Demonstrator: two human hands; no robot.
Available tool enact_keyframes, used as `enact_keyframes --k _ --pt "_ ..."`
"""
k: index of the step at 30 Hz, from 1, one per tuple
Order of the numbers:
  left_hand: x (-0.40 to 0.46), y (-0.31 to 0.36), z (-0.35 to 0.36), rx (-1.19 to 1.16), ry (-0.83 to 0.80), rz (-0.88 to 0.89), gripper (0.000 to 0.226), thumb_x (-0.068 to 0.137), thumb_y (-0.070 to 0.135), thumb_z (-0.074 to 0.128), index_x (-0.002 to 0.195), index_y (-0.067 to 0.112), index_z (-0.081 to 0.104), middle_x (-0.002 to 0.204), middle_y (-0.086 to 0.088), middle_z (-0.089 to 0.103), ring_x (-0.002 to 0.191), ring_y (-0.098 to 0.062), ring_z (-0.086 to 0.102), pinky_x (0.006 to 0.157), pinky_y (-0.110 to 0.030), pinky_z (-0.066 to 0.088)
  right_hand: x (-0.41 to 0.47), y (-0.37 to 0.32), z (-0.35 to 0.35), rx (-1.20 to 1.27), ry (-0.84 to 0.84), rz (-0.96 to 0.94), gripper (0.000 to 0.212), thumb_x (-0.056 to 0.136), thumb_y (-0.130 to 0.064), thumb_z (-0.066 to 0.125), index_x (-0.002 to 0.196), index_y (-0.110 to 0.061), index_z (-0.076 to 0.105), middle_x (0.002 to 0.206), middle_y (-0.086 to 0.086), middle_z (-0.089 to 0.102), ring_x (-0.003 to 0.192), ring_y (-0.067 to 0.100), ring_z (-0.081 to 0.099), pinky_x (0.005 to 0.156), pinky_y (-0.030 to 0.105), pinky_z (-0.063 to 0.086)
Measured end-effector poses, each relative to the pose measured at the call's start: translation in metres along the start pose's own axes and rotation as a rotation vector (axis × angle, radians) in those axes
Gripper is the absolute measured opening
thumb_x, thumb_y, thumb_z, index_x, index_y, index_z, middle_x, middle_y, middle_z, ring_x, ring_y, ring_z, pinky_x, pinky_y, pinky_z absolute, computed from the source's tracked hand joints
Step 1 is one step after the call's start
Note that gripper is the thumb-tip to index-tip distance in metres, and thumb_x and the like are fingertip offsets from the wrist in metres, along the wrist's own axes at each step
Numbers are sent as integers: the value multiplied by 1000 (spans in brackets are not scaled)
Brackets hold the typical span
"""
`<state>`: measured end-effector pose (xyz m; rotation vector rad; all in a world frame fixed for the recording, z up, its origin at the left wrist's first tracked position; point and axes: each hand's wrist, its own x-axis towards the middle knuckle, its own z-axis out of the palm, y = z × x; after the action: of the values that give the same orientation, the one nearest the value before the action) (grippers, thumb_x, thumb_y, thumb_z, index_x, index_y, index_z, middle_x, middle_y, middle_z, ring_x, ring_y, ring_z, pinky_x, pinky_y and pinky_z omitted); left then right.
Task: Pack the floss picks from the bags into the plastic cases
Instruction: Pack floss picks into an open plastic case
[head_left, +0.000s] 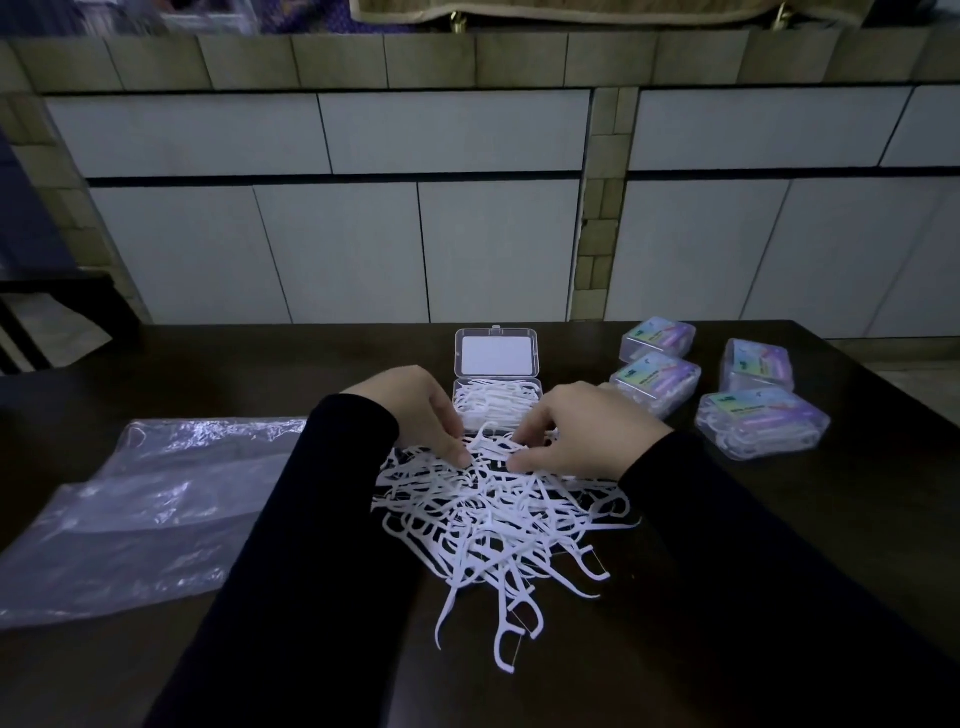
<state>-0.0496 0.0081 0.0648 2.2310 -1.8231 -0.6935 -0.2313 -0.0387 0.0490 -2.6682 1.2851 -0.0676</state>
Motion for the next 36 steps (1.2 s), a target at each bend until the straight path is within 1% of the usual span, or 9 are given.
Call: enact_keyframes --k 4,9,12,15,22,27,30,33,36 --pt "0 1 2 2 34 16 19 70 35 83 86 27 77 83 12 71 83 -11 66 64 -20 49 1 0 3 -55 30 -6 23 90 -48 60 104 -31 68 96 -11 64 90 10 55 103 39 35" --pt "-1 1 3 11 47 41 7 76 33 78 80 27 76 79 11 70 81 -15 67 60 -20 49 2 7 4 -44 47 -20 15 91 -46 58 92 -31 61 93 -11 62 89 12 54 102 39 35" --pt "-2 1 2 -37 74 77 6 78 30 76 75 26 75 68 15 68 63 -7 61 51 -18 46 2 11 1 12 77 -10 14 90 -46 60 87 -33 60 93 -11 64 89 11 56 101 37 35" --pt "-2 -2 -1 -134 131 117 7 77 27 77 71 23 75 62 13 68 57 -5 58 55 -21 49 0 16 -6 85 159 -7 13 87 -45 64 84 -32 63 88 -13 66 86 11 58 98 35 38" --pt "4 -4 1 -397 346 305 10 83 19 73 74 18 69 62 9 64 48 2 49 51 -10 39 3 31 -3 377 412 -128 16 79 -36 70 65 -39 63 71 -20 64 78 6 59 92 52 43" --pt "14 -9 6 -402 471 323 12 88 19 67 76 21 65 65 9 61 49 3 46 55 -13 38 13 36 7 502 557 -130 18 82 -36 70 68 -44 63 70 -28 64 72 0 54 87 45 44" --pt "18 -7 9 -428 598 332 11 89 18 64 78 21 63 65 11 61 48 4 47 55 -14 38 18 36 7 429 636 -120 10 86 -36 67 77 -40 68 78 -26 65 85 6 59 93 49 42" --pt "19 -2 13 -437 682 329 8 91 18 63 83 18 63 65 11 58 47 3 48 52 -15 40 23 36 11 228 574 -26 12 89 -45 61 91 -38 71 97 -21 67 98 7 52 99 40 29" --pt "20 0 16 -445 712 314 9 90 19 63 82 20 62 65 12 58 49 1 48 53 -18 41 27 34 20 191 481 43 14 89 -49 59 93 -41 70 100 -20 64 102 8 49 96 39 26"
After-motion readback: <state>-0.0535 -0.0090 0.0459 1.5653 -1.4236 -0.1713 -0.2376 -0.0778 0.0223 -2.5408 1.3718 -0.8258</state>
